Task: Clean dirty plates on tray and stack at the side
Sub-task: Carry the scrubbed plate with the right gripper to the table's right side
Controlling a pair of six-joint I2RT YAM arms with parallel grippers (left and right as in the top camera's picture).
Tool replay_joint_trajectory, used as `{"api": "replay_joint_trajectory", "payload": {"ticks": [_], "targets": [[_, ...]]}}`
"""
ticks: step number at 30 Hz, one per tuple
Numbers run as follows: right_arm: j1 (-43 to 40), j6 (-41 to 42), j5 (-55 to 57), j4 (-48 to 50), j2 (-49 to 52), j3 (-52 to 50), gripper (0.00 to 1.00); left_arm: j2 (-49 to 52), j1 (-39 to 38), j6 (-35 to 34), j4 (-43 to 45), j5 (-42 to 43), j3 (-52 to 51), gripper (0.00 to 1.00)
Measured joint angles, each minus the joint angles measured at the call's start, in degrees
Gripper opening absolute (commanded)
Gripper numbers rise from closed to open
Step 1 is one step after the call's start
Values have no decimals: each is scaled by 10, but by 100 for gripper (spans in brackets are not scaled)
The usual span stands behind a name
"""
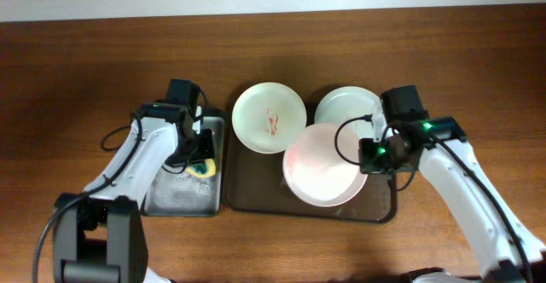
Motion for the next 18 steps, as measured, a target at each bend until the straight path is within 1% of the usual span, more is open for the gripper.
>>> {"api": "replay_joint_trajectory", "payload": {"ticks": [2, 4, 6, 7, 8, 9, 11, 12, 13, 14, 18], "targets": [[0, 0, 61, 0, -29, 1, 4, 17, 7, 20, 7, -2, -2, 1], [0, 1, 95, 2, -37, 1, 4, 24, 7, 41, 13, -3, -2, 6], [0, 0, 121, 2, -39, 3, 4, 34, 7, 59, 13, -4, -2, 6], [2, 1, 134, 2, -39, 3, 4, 37, 7, 69, 11, -4, -2, 9], [13, 1, 156, 2, -39, 3, 4, 43, 7, 80, 8, -3, -2, 33], [32, 1, 180, 2, -39, 5, 4, 47, 6, 92, 5, -4, -2, 62], [85, 9, 242, 3, -39, 5, 4, 50, 4, 103, 3, -4, -2, 88], [110, 14, 273, 4, -39, 5, 4, 50, 3, 106, 3, -4, -2, 96], [132, 18, 298, 10, -39, 5, 4, 50, 3, 109, 3, -4, -2, 99], [148, 19, 319, 14, -39, 5, 4, 50, 3, 108, 3, -4, -2, 100], [240, 21, 436, 37, -40, 6, 4, 50, 3, 111, 38, -10, -2, 100]]}}
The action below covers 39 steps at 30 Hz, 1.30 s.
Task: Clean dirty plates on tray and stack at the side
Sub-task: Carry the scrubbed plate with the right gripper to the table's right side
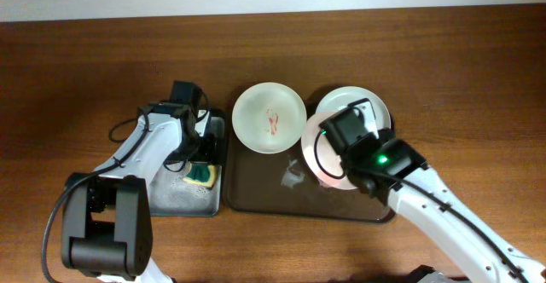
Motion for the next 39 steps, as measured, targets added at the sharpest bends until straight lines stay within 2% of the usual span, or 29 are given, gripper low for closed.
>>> {"api": "replay_joint_trajectory", "payload": {"ticks": [3, 7, 8, 9, 12, 13, 17, 18, 19, 20, 22, 24, 25, 26, 27, 28, 29, 33, 34, 35, 37, 39], "targets": [[80, 0, 94, 21, 0, 2, 4, 0, 0, 0, 46, -2, 0, 99], [134, 0, 162, 34, 0, 3, 4, 4, 0, 0, 59, -2, 0, 95], [140, -1, 176, 36, 0, 3, 4, 10, 0, 0, 59, -2, 0, 86], [141, -1, 185, 37, 0, 3, 4, 16, 0, 0, 60, -2, 0, 62], [141, 0, 195, 38, 0, 3, 4, 43, -2, 2, 66, -13, 0, 2], [141, 0, 197, 38, 0, 3, 4, 44, -2, 2, 72, -12, 0, 0], [141, 0, 197, 38, 0, 3, 4, 44, -3, 2, 76, -21, 0, 2], [141, -1, 197, 38, 0, 3, 4, 44, -3, 2, 74, -22, 1, 66], [141, 0, 197, 38, 0, 3, 4, 44, -4, 2, 67, -23, 4, 82], [141, 0, 198, 38, 0, 3, 4, 44, -4, 5, 54, -24, 7, 89], [141, 0, 199, 38, 0, 3, 4, 44, -4, 2, 16, -23, 12, 91], [141, -1, 199, 38, 0, 3, 4, 43, -4, 2, -33, -14, 16, 84], [141, -1, 199, 39, 0, 3, 4, 43, -4, 2, -47, -5, 16, 68], [141, 0, 199, 38, 0, 3, 4, 43, -5, 3, -63, 11, 16, 36], [141, 0, 199, 38, 0, 3, 4, 43, -6, 2, -66, 19, 16, 11], [141, 0, 199, 38, 0, 3, 4, 43, -7, 2, -66, 23, 16, 3], [141, 0, 199, 38, 0, 3, 4, 43, -8, 1, -71, 29, 16, 0], [141, 0, 199, 38, 0, 3, 4, 42, -8, 2, -82, 33, 16, 2], [141, 0, 199, 38, 0, 3, 4, 42, -8, 2, -84, 33, 16, 51], [141, -1, 199, 38, 0, 3, 4, 42, -8, 2, -86, 33, 16, 73], [141, -1, 212, 38, 0, 3, 4, 42, -8, 3, -94, 34, 16, 82], [141, -1, 248, 38, 0, 5, 4, 42, -8, 0, -121, 33, 36, 82]]}}
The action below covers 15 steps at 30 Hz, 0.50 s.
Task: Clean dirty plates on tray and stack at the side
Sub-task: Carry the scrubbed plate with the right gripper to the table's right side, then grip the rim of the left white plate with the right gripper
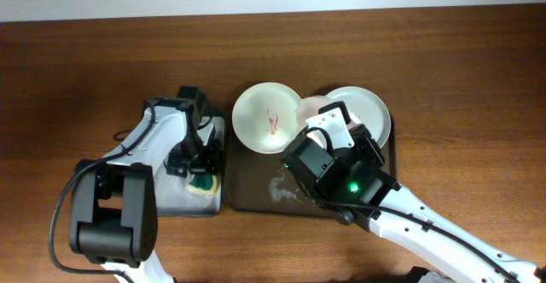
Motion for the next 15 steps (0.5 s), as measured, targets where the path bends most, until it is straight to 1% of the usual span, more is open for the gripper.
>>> {"api": "replay_joint_trajectory", "payload": {"ticks": [1, 3, 4, 5, 7, 8, 9, 10, 12, 13, 15], "targets": [[0, 0, 15, 0, 0, 3, 4, -2, 0, -2, -4, 0, 17, 100], [0, 0, 29, 0, 0, 19, 4, -26, 0, -8, -5, 0, 48, 100], [-3, 16, 10, -1, -1, 24, 4, -53, 0, -11, -5, 0, 56, 99], [-12, 32, -24, 0, -2, 25, 4, -63, 0, -12, -6, 0, 56, 100], [-73, 77, -131, 0, -2, 26, 4, -65, 0, -14, -10, 0, 56, 99], [-137, 96, -201, 0, -2, 26, 4, -65, 0, -14, -12, 0, 56, 100], [-167, 103, -232, 0, -2, 27, 4, -65, 0, -14, -12, 0, 56, 99], [-241, 108, -297, 1, -2, 28, 4, -65, 0, -14, -11, 0, 56, 99], [-360, 116, -387, 1, -3, 28, 4, -65, 0, -14, -11, 0, 56, 100], [-450, 118, -440, 0, -3, 28, 4, -65, 0, -14, -11, 0, 56, 100], [-582, 120, -508, 1, -2, 28, 4, -65, 0, -14, -11, 0, 56, 99]]}}
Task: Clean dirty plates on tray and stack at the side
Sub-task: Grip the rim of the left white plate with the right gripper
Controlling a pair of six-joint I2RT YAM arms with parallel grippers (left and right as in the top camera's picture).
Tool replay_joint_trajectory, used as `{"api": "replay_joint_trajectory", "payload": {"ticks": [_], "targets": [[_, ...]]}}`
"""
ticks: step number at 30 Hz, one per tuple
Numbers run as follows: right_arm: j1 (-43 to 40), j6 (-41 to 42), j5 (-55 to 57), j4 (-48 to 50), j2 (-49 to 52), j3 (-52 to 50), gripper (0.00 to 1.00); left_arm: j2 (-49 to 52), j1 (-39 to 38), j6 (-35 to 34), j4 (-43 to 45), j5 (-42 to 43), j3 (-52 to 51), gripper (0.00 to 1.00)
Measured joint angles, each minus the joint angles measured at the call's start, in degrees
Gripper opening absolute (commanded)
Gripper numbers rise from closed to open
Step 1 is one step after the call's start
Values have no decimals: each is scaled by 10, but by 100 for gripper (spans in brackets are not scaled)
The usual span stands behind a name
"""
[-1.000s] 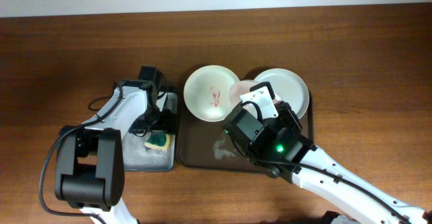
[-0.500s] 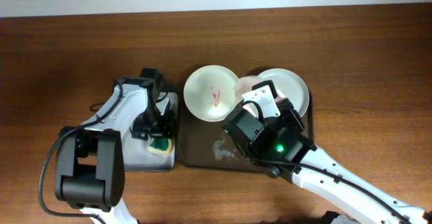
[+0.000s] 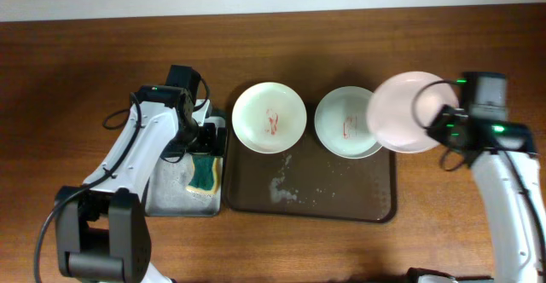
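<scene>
Two white plates with red smears sit at the back of the brown tray [image 3: 311,199]: one at the left [image 3: 269,117], one at the right [image 3: 344,123]. My right gripper [image 3: 445,125] is shut on the rim of a pink plate [image 3: 405,112], which hangs over the tray's right back corner and overlaps the right white plate. My left gripper [image 3: 207,142] is over the small metal tray [image 3: 171,193], apparently shut on the top end of a green and yellow sponge [image 3: 203,174].
Pale wet residue [image 3: 281,185] lies on the brown tray's floor. Bare wooden table [image 3: 444,223] lies right of the tray and along the back. The left arm's cable [image 3: 115,129] trails on the table at the left.
My right arm was across the middle of the tray with the pink plate between the white plates. Now it is at the right with the plate over the tray's right corner. The sponge looks larger and higher.
The pink plate was held over the tray's front right, then above the right white plate, then between the two white plates. Now it is at the tray's right back corner, and the right white plate's smear shows. The left gripper has stayed by the sponge.
</scene>
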Motion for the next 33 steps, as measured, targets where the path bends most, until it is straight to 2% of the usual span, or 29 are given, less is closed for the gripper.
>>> {"api": "replay_joint_trajectory", "payload": {"ticks": [2, 6, 7, 9, 10, 11, 13, 14, 16, 19, 22, 23, 26, 32, 33], "targets": [[-118, 0, -40, -1, 23, 0, 4, 0, 0, -2, 0, 0, 0, 99], [-217, 0, -62, 16, 117, 1, 6, 0, 0, -2, 0, 0, 0, 99], [-218, 0, -65, 28, 133, 1, 17, 0, 0, -2, 0, 0, 0, 100], [-218, 2, -76, 49, 151, 1, 53, 0, 0, -2, 0, 0, 0, 99], [-218, 3, -98, 60, 154, 1, 59, 0, 0, -2, 0, 0, 0, 99], [-218, -2, -125, 68, 154, 1, 60, 0, 0, -2, 0, 0, 0, 100], [-214, -27, -233, 87, 155, 1, 61, 0, 0, -2, 1, 0, 0, 99], [-189, -54, -298, 92, 155, 2, 61, 0, 0, -2, 2, 0, 0, 99], [-106, -98, -358, 95, 155, 3, 60, 0, -2, -2, 2, 0, 0, 99], [30, -133, -370, 118, 155, 4, 60, 0, -3, -2, 2, 0, 0, 99], [171, -142, -323, 153, 155, 4, 60, 0, -3, -2, 3, 0, 0, 100], [228, -141, -289, 170, 158, 4, 57, 0, -3, -2, 3, 0, 0, 99], [297, -104, -250, 208, 193, 4, 48, 0, -3, -2, 4, 0, 0, 100], [339, -11, -229, 276, 297, 4, 36, 0, -3, -2, 4, 0, 0, 99], [339, 6, -226, 285, 310, 4, 19, 0, -3, -2, 4, 0, 0, 99]]}}
